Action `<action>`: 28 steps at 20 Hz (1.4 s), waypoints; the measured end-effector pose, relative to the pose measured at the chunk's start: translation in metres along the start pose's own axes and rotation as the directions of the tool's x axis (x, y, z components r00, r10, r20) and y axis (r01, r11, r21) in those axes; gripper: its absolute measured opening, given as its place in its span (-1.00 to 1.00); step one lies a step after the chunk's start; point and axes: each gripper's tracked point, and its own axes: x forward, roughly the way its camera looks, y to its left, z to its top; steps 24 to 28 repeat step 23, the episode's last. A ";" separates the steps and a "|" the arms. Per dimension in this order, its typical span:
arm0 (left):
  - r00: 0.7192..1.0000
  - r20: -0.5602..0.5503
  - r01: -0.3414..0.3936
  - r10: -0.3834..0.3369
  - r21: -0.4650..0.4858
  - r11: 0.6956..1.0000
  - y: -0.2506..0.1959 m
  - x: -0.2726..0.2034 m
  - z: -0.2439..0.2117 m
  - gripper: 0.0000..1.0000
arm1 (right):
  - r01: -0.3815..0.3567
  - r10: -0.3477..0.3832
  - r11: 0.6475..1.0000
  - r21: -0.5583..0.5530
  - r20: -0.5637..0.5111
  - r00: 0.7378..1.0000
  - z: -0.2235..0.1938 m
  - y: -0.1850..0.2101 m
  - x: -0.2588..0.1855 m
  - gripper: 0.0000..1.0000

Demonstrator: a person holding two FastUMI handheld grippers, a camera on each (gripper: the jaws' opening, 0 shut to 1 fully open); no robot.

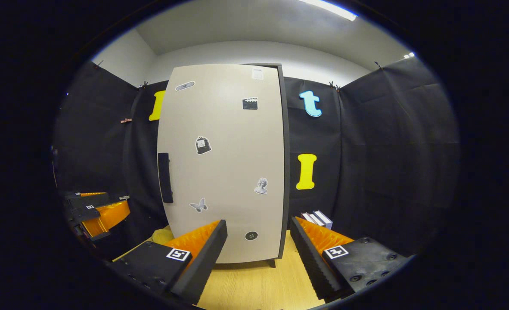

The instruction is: Open the cabinet door with the right hand, grasp the bottle in the cabinet with the left hand and place it on the coaster, then close the cabinet door with the right hand.

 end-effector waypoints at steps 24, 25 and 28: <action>1.000 -0.011 -0.026 0.026 0.012 1.000 -0.038 0.007 0.011 0.92 | -0.003 0.002 1.000 0.016 0.026 1.000 0.003 -0.049 0.010 0.93; 1.000 -0.011 -0.026 0.026 0.012 1.000 -0.038 0.007 0.011 0.92 | -0.003 0.002 1.000 0.016 0.026 1.000 0.003 -0.049 0.010 0.93; 1.000 -0.011 -0.026 0.026 0.012 1.000 -0.038 0.007 0.011 0.92 | -0.003 0.002 1.000 0.016 0.026 1.000 0.003 -0.049 0.010 0.93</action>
